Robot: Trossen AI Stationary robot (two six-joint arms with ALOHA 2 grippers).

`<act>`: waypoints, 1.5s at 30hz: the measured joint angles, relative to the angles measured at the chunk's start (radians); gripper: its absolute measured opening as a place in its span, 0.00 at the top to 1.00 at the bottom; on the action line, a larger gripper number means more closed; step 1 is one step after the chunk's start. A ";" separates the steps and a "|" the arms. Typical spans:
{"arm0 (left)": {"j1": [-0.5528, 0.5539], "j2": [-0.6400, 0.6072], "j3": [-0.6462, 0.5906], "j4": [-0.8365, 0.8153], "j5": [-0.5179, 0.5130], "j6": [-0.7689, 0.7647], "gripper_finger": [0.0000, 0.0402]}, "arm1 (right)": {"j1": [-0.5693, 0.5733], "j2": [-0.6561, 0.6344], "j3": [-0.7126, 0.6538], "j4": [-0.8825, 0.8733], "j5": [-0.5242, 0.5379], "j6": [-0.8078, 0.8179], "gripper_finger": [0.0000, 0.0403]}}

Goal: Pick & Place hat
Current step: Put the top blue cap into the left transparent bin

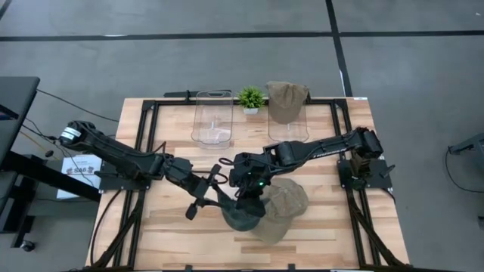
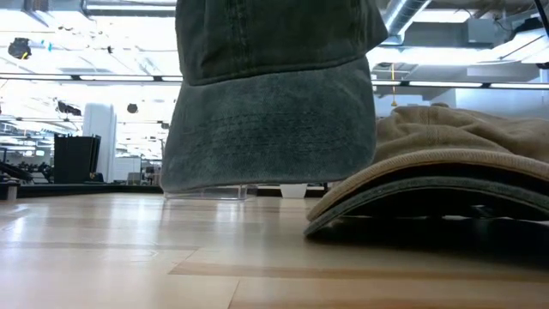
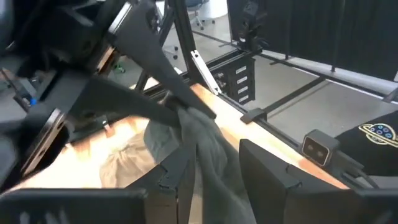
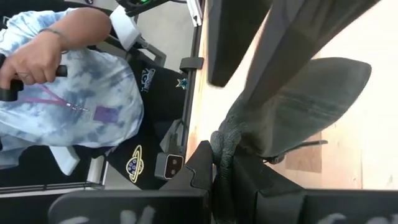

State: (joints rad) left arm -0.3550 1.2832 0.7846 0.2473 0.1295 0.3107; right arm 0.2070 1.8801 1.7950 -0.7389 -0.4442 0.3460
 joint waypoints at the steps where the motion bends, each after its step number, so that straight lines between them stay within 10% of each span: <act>1: 0.000 0.015 0.010 0.004 0.001 0.000 0.70 | 0.000 0.000 0.000 0.002 0.000 -0.005 0.96; 20: -0.002 0.100 0.084 -0.012 0.006 0.000 0.70 | 0.002 -0.002 0.002 0.011 0.008 -0.015 0.96; 29: -0.001 0.104 0.084 -0.035 0.026 -0.003 0.97 | 0.011 -0.001 0.001 0.022 0.044 0.007 0.88; 45: -0.006 0.046 0.086 -0.214 0.115 -0.080 0.98 | 0.006 0.000 0.000 0.042 0.063 0.136 0.85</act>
State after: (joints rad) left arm -0.3611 1.3292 0.8703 0.0335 0.2447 0.2307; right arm 0.2127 1.8805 1.7947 -0.6969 -0.3815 0.4822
